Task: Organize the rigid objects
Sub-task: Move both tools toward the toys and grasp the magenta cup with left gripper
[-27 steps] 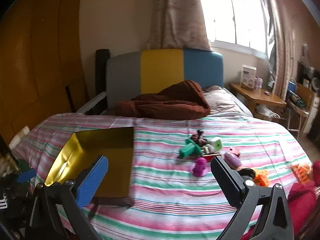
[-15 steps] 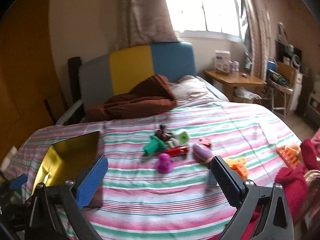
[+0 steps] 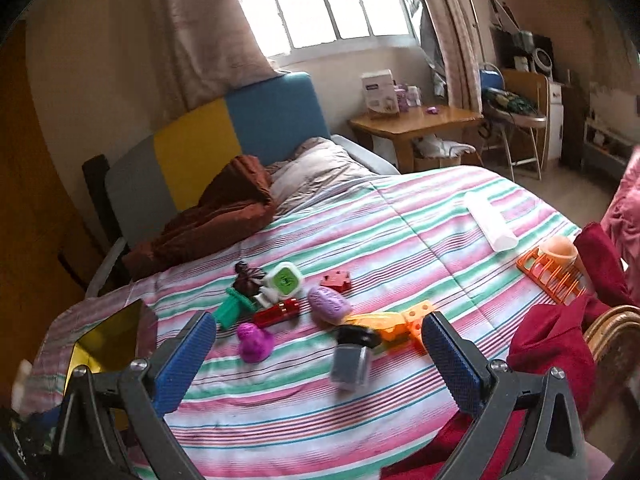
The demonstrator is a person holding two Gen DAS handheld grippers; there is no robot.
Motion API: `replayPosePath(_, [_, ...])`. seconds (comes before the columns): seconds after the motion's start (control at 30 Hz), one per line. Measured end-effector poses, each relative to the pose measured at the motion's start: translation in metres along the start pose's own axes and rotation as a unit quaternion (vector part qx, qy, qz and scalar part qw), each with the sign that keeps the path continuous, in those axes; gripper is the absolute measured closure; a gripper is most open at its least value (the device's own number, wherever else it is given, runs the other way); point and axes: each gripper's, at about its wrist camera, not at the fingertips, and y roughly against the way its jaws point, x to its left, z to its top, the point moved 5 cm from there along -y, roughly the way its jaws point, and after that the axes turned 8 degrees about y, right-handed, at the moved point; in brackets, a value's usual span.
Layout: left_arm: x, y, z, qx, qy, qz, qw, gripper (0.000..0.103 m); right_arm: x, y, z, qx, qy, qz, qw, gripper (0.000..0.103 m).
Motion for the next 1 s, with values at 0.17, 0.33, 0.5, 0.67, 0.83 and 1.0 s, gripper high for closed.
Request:
replayPosePath(0.17, [-0.033, -0.036, 0.017, 0.053, -0.006, -0.051, 0.9973, 0.012, -0.032, -0.023, -0.003, 0.022, -0.048, 0.023, 0.998, 0.000])
replayPosePath(0.33, [-0.058, -0.083, 0.030, 0.109, -0.013, -0.070, 0.9915, 0.020, -0.050, -0.043, -0.020, 0.052, -0.108, 0.072, 0.990, 0.000])
replayPosePath(0.5, [-0.066, -0.133, 0.035, 0.157, -0.013, -0.072, 0.9849, 0.025, -0.058, -0.050, -0.027, 0.060, -0.148, 0.100, 0.982, 0.000])
replayPosePath(0.67, [-0.067, -0.174, 0.040, 0.182, 0.009, -0.066, 0.9811, 0.031, -0.059, -0.053, -0.030, 0.064, -0.161, 0.112, 0.978, 0.000])
replayPosePath(0.83, [-0.075, -0.208, 0.047, 0.176, 0.007, -0.036, 0.9837, 0.044, -0.061, -0.053, -0.031, 0.063, -0.167, 0.117, 0.977, 0.000])
replayPosePath(1.0, [-0.080, -0.226, 0.048, 0.165, -0.001, -0.014, 0.9861, 0.047, -0.061, -0.055, -0.031, 0.068, -0.167, 0.114, 0.977, 0.000])
